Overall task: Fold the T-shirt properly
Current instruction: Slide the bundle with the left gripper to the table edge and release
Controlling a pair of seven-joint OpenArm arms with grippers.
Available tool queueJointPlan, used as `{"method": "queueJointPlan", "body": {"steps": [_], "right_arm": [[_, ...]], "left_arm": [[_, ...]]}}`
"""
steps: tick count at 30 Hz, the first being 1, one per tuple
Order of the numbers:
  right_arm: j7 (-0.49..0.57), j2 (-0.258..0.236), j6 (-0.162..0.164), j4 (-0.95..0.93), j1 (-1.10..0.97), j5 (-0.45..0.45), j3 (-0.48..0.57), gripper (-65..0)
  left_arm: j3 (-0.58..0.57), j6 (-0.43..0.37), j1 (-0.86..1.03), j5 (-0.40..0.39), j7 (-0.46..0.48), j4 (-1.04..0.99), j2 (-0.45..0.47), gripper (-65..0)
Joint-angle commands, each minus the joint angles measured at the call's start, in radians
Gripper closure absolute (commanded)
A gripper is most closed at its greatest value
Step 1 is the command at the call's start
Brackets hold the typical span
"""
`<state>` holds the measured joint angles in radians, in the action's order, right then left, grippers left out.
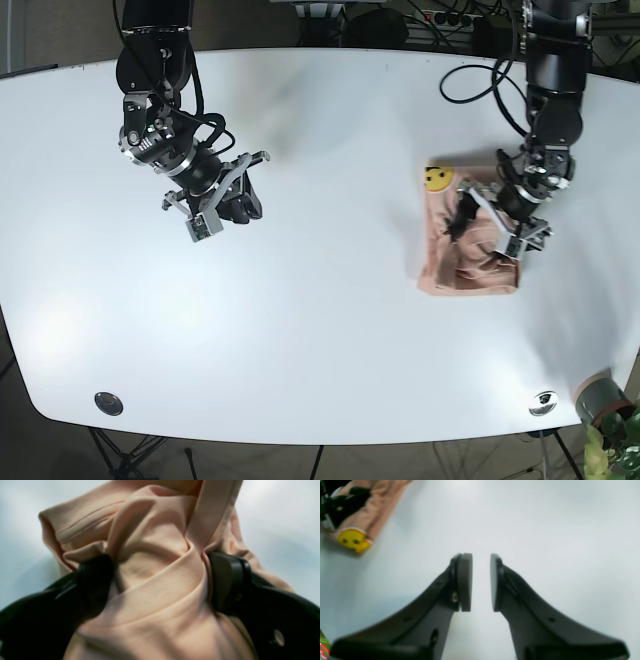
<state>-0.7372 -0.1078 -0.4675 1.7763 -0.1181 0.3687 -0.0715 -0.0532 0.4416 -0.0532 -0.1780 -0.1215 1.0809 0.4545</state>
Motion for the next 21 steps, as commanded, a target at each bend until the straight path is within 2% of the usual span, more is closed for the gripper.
{"method": "queueJointPlan", "body": {"steps": [1, 7, 16, 21], "right_arm": [[0.021, -0.005, -0.001, 0.043, 0.011, 0.016, -0.001, -10.9], [0.021, -0.005, -0.001, 0.066, 0.011, 0.016, -0.001, -10.9], [0.021, -0.005, -0.001, 0.069, 0.002, 0.016, 0.003, -10.9], [0.021, -0.005, -0.001, 0.07, -0.002, 0.016, 0.005, -10.9]], "left_arm": [[0.046, 0.02, 0.014, 0.107, -0.139, -0.054, 0.089, -54.7], [0.105, 0.115, 0.008, 0.105, -0.126, -0.204, 0.249, -54.7], [0.109, 0.162, -0.047, 0.105, 0.062, -0.427, 0.41, -54.7], [0.115, 0.182, -0.047, 0.081, 0.125, -0.408, 0.447, -54.7]]}}
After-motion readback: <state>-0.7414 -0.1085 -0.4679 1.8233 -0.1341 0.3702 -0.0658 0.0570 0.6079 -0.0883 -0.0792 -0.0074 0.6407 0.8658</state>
